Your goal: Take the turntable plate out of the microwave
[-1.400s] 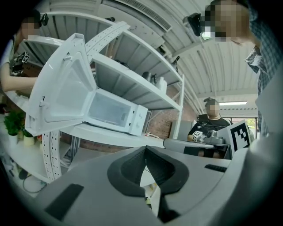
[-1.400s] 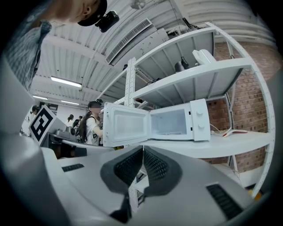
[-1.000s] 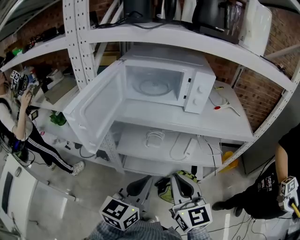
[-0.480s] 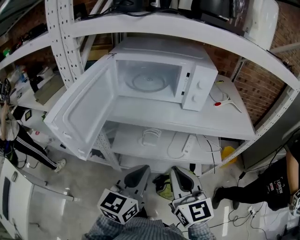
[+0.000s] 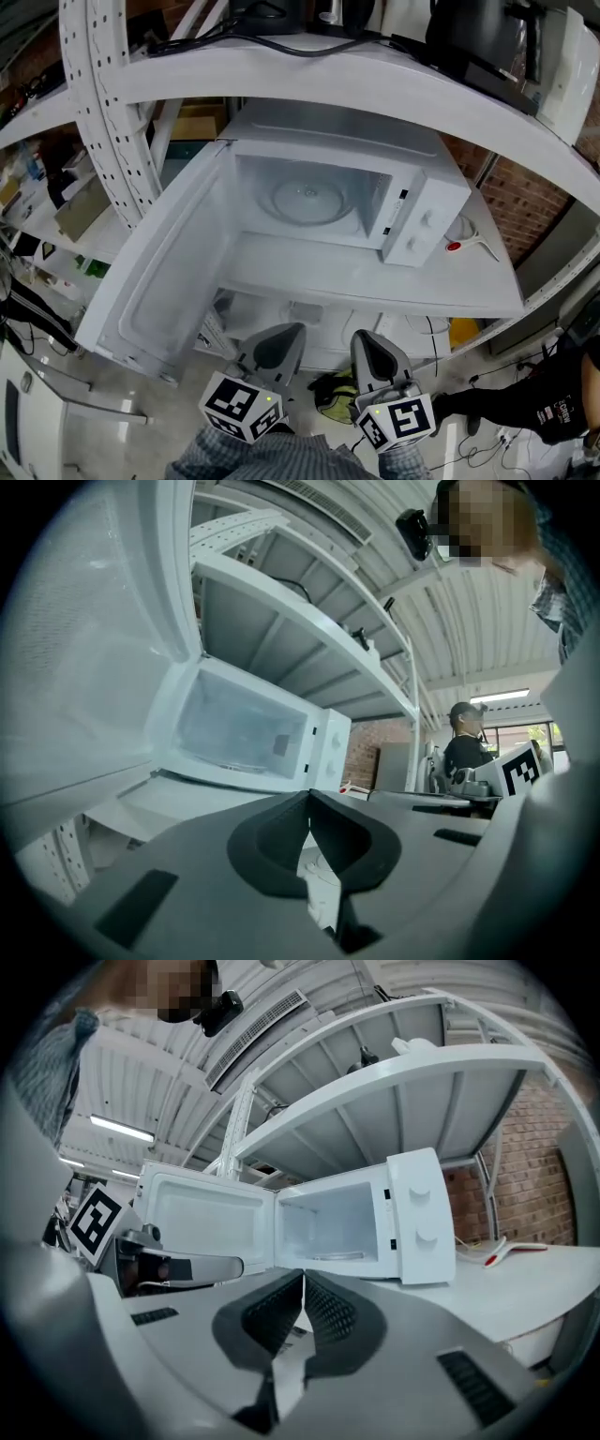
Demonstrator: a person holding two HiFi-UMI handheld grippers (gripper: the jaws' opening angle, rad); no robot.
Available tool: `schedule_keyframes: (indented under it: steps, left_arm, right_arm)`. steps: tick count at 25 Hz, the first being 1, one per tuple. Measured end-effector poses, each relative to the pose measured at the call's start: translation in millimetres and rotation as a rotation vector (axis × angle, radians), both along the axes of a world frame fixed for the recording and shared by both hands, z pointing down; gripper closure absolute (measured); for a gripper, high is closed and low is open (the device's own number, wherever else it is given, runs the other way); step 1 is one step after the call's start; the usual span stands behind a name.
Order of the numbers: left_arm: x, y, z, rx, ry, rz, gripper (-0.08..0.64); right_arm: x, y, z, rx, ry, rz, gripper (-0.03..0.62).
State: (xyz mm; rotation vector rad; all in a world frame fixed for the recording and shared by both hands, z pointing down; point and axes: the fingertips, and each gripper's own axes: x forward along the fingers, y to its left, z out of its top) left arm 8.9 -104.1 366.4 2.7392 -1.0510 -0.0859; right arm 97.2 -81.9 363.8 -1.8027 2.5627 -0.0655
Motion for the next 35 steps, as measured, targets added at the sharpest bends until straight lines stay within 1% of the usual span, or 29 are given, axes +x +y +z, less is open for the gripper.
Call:
schedule_keyframes:
  steps: [7, 10, 13, 15, 17, 21, 24, 27, 29, 30, 32, 33, 35]
  left_arm:
    - [-7.4, -58.9, -9.1, 0.014, 0.015, 0.02, 0.551]
    - [-6.7, -82.8, -12.2, 0.009, 0.032, 0.011, 0.551]
    - [-5.6, -101.7, -11.2, -0.02, 0.032, -0.012, 0.551]
    - [-3.3, -112.8, -7.4, -0.04, 0.013, -0.026, 0.551]
    - [0.1, -123.9, -6.0, -0.047, -0.002, -0.031, 0.551]
    - [1.6, -141.0, -9.2, -0.055, -0.001, -0.063, 0.551]
    - [2.3, -152.4, -9.0, -0.073, -0.004, -0.076, 0.551]
    - [2.9, -157.4, -7.0, -0.096, -0.001, -0.065, 0.551]
    - [2.3, -160.2, -5.9, -0.106, 0.002, -0.063, 0.551]
    - [2.3, -161.6, -5.3, -0.108, -0.001, -0.061, 0.551]
    - [2.2, -163.5, -3.8, -0.109, -0.012, -0.056, 0.551]
    - [1.8, -163.9, -3.3, -0.111, -0.012, -0.054, 0.551]
    - [0.6, -165.1, -3.1, -0.119, -0.001, -0.056, 0.551]
  right_arm:
    - [-19.8, -57.2, -4.8, 0.016, 0.023, -0.001, 0.574]
    - [-18.4, -80.4, -5.0, 0.009, 0.069, 0.022, 0.574]
    - [-18.0, -100.6, -4.1, -0.003, 0.152, 0.029, 0.574]
    - [-16.5, -113.5, -5.9, 0.018, 0.243, 0.026, 0.574]
    - [-13.2, -128.5, -9.4, 0.051, 0.364, 0.024, 0.574]
    - [-9.0, -153.5, -8.6, 0.04, 0.531, 0.034, 0.572]
    - [-15.0, -174.7, -10.9, 0.066, 0.699, 0.01, 0.572]
    - [-27.1, -191.5, -11.2, 0.098, 0.854, -0.03, 0.571]
    - [-34.9, -201.3, -6.5, 0.096, 0.948, -0.066, 0.568]
    - [-38.6, -205.8, -1.9, 0.08, 0.991, -0.09, 0.554]
    - [-46.1, -213.4, 7.0, 0.047, 1.068, -0.137, 0.491]
    - [-48.9, -216.3, 8.7, 0.046, 1.11, -0.145, 0.486]
    - [-49.9, -223.1, 7.5, 0.069, 1.228, -0.126, 0.486]
